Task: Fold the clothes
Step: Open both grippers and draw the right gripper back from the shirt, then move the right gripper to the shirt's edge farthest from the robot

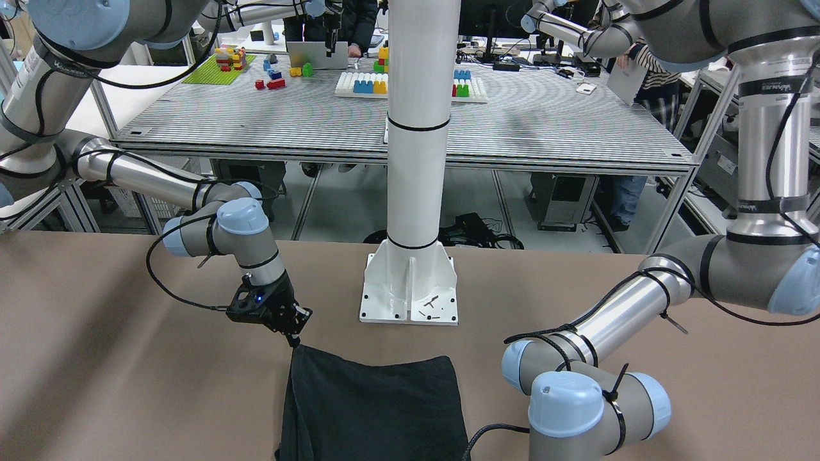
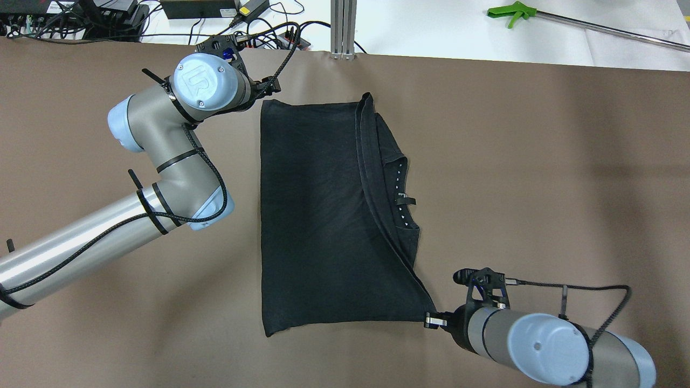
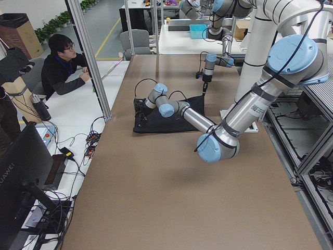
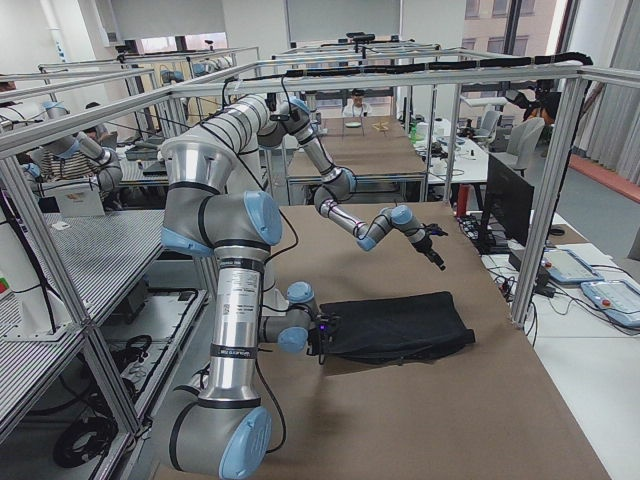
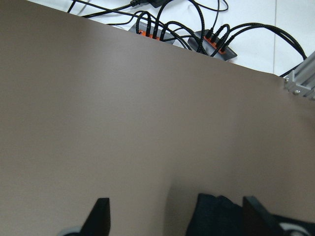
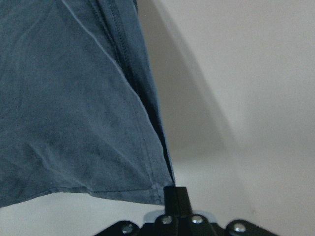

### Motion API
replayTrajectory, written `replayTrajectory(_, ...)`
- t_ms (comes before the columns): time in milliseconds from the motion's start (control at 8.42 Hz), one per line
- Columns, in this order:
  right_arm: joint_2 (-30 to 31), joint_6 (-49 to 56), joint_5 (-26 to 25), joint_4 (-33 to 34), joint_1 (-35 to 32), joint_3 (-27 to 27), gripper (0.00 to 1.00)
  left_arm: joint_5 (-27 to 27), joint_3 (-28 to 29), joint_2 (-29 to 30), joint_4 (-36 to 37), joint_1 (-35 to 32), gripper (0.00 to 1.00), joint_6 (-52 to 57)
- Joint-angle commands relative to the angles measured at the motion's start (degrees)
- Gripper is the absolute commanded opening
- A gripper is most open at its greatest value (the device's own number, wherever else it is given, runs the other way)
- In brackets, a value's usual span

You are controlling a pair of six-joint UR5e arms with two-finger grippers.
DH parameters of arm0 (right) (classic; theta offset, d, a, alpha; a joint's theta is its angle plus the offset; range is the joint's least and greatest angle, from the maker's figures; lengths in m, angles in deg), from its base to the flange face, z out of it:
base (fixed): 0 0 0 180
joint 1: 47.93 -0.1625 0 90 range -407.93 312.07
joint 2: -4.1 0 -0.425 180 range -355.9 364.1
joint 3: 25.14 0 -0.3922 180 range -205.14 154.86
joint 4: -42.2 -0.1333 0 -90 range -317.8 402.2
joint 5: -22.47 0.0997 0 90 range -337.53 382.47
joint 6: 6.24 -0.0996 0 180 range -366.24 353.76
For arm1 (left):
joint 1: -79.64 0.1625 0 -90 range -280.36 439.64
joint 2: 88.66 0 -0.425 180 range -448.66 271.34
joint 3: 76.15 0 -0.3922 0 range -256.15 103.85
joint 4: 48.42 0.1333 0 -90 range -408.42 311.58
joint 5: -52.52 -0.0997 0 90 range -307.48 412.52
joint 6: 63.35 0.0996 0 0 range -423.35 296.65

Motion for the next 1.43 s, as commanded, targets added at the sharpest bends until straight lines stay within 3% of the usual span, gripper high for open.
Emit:
replayTrajectory(0, 3.41, -8.33, -9.1, -0.15, 9.22, 5.36, 0.0, 0.11, 0.41, 0.01, -0.08, -0.1, 0.94, 2.55)
replayTrajectory(119, 3.14, -8.25, -9.68, -0.06, 9.16, 5.36, 0.0, 0.11, 0.42, 0.01, -0.17, -0.19, 0.94, 2.55)
replayTrajectory(238, 1.92, -7.46, -9.33, -0.06, 8.81, 5.19, 0.61, 0.11, 0.42, 0.01, -0.17, -0.1, 0.94, 2.47)
replayTrajectory(356, 0.17, -6.5, -9.94, 0.55, 7.94, 3.01, 0.94, 0.11, 0.42, 0.01, -0.17, -0.1, 0.94, 2.47)
replayTrajectory(713, -5.99, 10.16, -8.28, 0.56, -1.88, -3.68, 0.94, 0.11, 0.68, 0.1, -0.26, -0.19, 0.94, 2.55)
replayTrajectory(950, -8.35, 12.23, -8.1, 0.99, -5.94, -6.83, 0.94, 0.11, 0.68, 0.1, -0.26, -0.1, 0.94, 2.55)
replayTrajectory(1188, -16.24, 12.32, -8.89, 5.8, -11.81, -14.73, 0.94, 0.45, 0.68, 0.1, -0.43, -0.1, 0.94, 2.64)
replayTrajectory(1307, -19.24, 14.32, -9.06, 8.44, -13.76, -15.89, 0.94, 0.81, 0.51, 0.36, -0.43, -0.19, 0.94, 4.64)
